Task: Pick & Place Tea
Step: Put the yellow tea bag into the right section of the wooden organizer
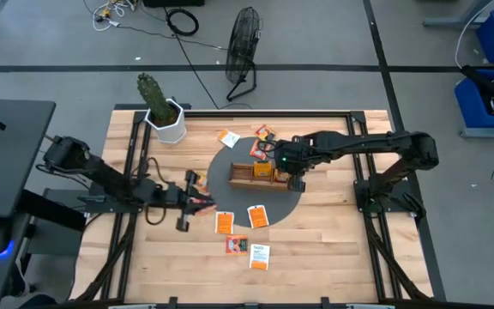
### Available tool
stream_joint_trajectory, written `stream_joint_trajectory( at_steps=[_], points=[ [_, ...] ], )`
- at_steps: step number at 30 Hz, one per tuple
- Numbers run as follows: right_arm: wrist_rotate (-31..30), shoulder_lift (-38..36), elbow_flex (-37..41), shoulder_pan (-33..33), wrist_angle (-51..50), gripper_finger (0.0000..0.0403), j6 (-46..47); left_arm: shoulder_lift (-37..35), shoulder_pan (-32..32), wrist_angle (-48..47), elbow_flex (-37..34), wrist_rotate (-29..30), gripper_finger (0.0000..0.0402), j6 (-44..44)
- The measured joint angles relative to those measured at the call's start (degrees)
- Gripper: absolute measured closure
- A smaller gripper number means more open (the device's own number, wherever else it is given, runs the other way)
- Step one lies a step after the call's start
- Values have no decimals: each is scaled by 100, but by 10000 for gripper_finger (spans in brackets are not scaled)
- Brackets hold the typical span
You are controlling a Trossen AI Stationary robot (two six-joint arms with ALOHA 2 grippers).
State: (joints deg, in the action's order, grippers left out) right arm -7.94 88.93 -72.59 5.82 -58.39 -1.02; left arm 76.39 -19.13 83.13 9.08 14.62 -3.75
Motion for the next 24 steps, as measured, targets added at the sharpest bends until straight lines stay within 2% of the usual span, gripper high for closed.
stream_joint_trajectory(
  at_steps=[5,9,20,24],
  points=[
    [16,247,1,34,59,403,-247,0,2,322,-519,265,346,315],
    [226,517,1,133,153,403,-266,-1,2,327,-575,378,346,319],
    [241,911,1,249,408,401,-416,2,2,328,-575,379,346,319],
    [-294,853,3,234,544,376,-416,2,2,324,-575,381,346,333]
  ],
)
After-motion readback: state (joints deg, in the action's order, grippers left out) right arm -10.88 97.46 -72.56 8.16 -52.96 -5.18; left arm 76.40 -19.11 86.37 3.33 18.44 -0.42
